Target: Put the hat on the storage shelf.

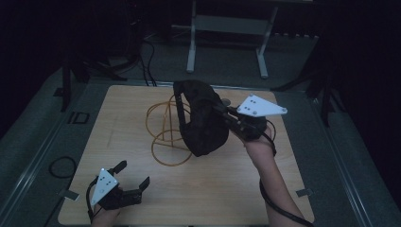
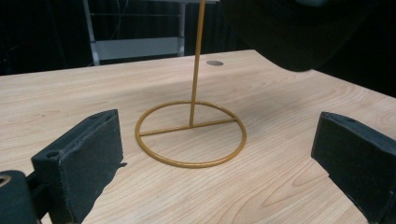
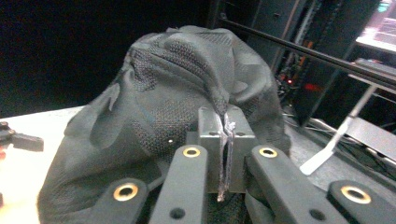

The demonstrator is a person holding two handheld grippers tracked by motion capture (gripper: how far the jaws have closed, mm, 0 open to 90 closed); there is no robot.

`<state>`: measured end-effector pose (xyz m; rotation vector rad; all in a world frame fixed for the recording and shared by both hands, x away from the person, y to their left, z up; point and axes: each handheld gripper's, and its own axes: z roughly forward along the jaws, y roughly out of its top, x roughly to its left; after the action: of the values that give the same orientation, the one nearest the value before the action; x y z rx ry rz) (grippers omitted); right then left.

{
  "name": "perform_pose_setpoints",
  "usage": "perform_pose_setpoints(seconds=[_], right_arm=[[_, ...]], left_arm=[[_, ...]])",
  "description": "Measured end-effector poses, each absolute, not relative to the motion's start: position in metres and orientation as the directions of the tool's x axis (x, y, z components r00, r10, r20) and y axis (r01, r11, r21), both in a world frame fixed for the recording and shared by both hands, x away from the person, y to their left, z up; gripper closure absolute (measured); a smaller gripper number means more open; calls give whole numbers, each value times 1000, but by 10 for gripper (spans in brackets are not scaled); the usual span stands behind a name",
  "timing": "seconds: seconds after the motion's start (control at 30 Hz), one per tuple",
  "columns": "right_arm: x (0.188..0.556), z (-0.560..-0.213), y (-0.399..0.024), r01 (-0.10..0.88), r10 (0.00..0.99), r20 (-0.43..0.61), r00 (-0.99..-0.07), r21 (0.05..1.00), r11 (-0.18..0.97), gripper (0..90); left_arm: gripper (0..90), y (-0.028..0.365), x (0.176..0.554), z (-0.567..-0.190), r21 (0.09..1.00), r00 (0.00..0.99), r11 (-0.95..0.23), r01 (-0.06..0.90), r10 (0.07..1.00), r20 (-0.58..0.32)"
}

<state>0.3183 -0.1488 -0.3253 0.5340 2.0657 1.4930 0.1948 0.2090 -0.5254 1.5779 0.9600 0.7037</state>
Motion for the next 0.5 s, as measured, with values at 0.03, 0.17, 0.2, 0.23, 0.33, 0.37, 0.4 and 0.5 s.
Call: perform_pose_setpoints(seconds=[0.03,0.17,0.2,0.23,0.33,0.37,0.4,0.5], right_arm=[[320,-325,-145,8,592,-190,-783,949,316,880],[326,-327,-129,16,567,-183,-803,945,328,880],[328,-327,-125,20,562,-179,-808,944,329,879],[330,-328,-121,21,556,-178,-812,943,332,879],[334,-331,-112,30,542,-169,-823,940,339,879],[335,-332,-109,33,537,-167,-827,939,342,879],[336,-333,-105,36,537,-166,-827,937,346,879],[342,-336,-96,51,529,-153,-835,935,351,879]], left_arm=[[25,209,195,-527,973,493,-73,217,869,-45],[25,208,197,-532,969,503,-85,230,863,-44],[25,208,197,-532,969,504,-84,231,862,-46],[25,208,196,-532,969,502,-84,232,863,-46],[25,210,196,-533,970,498,-74,232,865,-53],[25,210,196,-533,970,496,-68,234,866,-59],[25,211,196,-534,971,497,-67,230,866,-58],[25,212,196,-533,971,492,-69,229,869,-54]])
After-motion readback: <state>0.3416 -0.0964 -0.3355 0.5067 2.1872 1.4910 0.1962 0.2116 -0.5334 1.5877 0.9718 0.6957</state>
